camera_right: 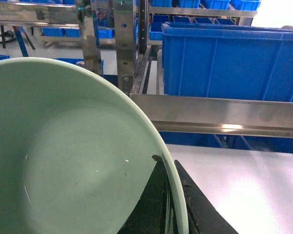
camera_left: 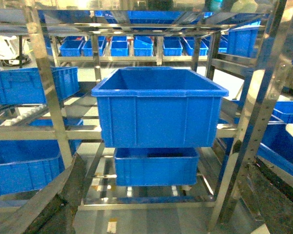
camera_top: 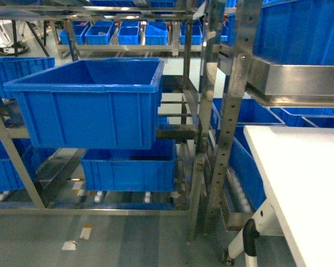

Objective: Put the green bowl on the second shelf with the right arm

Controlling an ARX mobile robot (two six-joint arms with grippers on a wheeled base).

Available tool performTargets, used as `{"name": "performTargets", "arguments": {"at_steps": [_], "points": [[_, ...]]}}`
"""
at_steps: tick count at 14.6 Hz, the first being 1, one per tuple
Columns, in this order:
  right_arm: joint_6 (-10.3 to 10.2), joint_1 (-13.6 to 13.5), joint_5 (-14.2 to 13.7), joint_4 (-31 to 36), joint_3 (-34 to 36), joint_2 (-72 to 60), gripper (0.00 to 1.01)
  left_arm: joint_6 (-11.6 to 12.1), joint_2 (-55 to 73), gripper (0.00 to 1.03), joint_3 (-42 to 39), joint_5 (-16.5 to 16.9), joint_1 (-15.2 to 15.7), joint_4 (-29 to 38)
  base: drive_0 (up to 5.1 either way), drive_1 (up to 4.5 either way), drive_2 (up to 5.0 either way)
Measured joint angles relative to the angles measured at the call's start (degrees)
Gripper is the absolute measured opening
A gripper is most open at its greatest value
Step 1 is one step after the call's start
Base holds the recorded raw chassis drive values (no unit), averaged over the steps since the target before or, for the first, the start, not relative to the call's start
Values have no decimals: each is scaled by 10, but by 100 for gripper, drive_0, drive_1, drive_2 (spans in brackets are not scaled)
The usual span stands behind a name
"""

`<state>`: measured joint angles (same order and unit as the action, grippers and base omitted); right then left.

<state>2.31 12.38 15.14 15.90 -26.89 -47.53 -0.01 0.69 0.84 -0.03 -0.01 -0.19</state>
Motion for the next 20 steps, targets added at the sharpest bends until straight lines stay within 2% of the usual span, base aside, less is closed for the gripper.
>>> {"name": "performTargets", "arguments": {"at_steps": [20], "points": [[0,0,1,-1,0,0,2,0,0,98,0,0,0,-2,-507,234,234]]}}
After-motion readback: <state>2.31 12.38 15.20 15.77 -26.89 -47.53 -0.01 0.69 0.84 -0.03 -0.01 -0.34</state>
